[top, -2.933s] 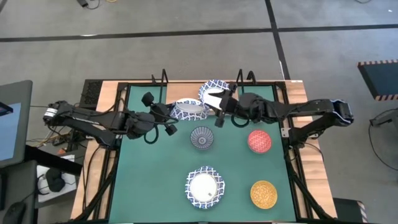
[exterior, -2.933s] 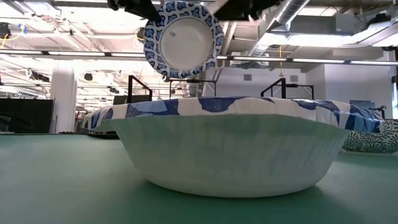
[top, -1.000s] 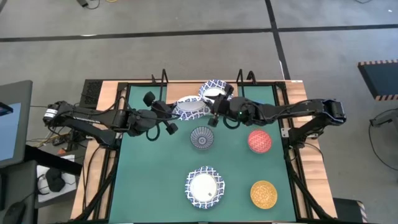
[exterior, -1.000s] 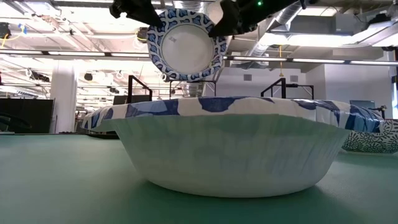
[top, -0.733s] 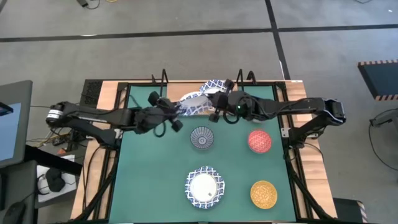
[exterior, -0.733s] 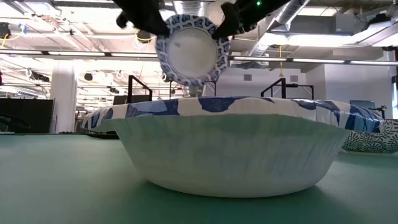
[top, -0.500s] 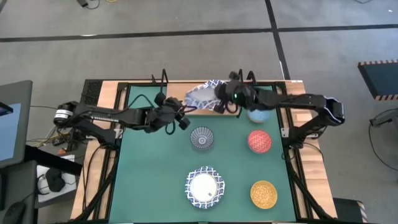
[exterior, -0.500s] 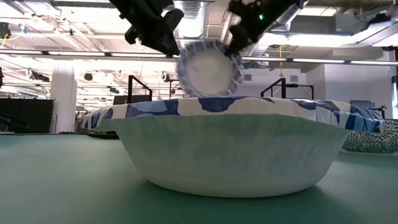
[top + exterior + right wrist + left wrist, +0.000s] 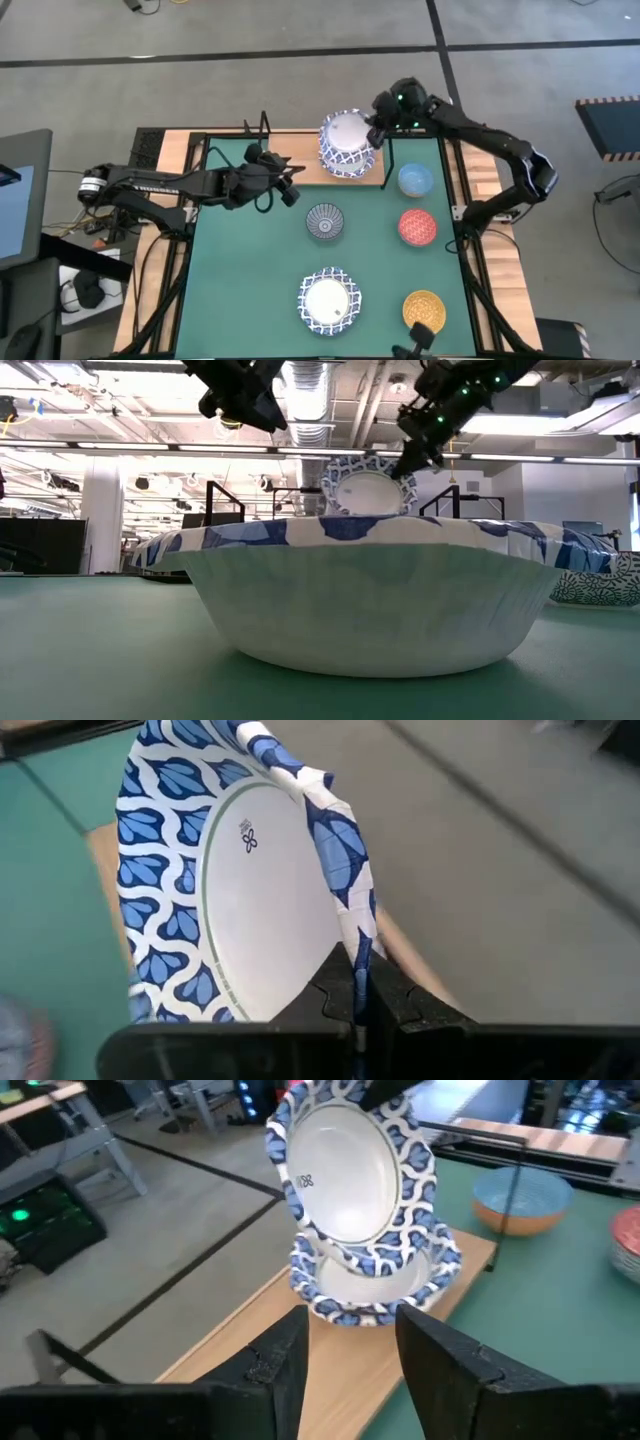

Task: Place and stack bowls onto a shelf
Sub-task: Stack the white bowl on top of the other white bowls on the shelf

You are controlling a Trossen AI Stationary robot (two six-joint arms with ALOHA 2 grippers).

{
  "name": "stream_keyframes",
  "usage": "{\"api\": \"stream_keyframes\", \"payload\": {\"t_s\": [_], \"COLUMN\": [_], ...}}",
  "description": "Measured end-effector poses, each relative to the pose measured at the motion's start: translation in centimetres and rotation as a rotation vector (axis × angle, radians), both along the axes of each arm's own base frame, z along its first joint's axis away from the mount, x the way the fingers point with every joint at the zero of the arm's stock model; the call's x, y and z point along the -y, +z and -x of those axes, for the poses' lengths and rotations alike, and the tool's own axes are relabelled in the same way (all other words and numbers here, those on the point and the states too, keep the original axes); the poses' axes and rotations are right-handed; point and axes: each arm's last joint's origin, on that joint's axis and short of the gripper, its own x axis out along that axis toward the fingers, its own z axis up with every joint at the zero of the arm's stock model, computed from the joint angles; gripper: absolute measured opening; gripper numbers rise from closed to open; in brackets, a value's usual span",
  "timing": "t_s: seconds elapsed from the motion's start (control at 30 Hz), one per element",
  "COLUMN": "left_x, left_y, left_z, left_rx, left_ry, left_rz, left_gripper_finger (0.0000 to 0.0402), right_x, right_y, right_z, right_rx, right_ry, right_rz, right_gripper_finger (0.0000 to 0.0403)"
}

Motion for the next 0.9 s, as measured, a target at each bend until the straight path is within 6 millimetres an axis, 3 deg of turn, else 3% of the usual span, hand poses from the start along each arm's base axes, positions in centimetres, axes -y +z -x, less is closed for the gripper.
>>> {"api": "stream_keyframes", "payload": {"t_s": [0.17, 0.4, 0.6, 0.9], "left_x": [0.0, 0.1, -0.1, -0.7], "left_y": [0.0, 0.2, 0.2, 0.2], "left_z": [-0.2, -0.4, -0.4, -0.3], "left_rx": [-0.003, 0.017, 0.017, -0.006], "left_ry": [-0.052, -0.102, -0.099, -0.094], "left_rz": [0.013, 0.013, 0.012, -0.006], "left_gripper_finger": [0.0139, 0.0139, 0.0139, 0.0139], "right_x": [1.5, 2.7, 3.3, 2.7], "right_y": [-0.7, -3.6, -5.0, -3.6], "right_z": [1.6, 0.5, 0.0, 0.3], "right_rx": [0.017, -0.039, -0.066, -0.026], "right_ry": [0.020, 0.033, 0.019, -0.037], "right_rz": [-0.132, -0.226, -0.262, -0.247], "right_gripper_finger": [0.0021, 0.0026, 0.0100, 0.0212]}}
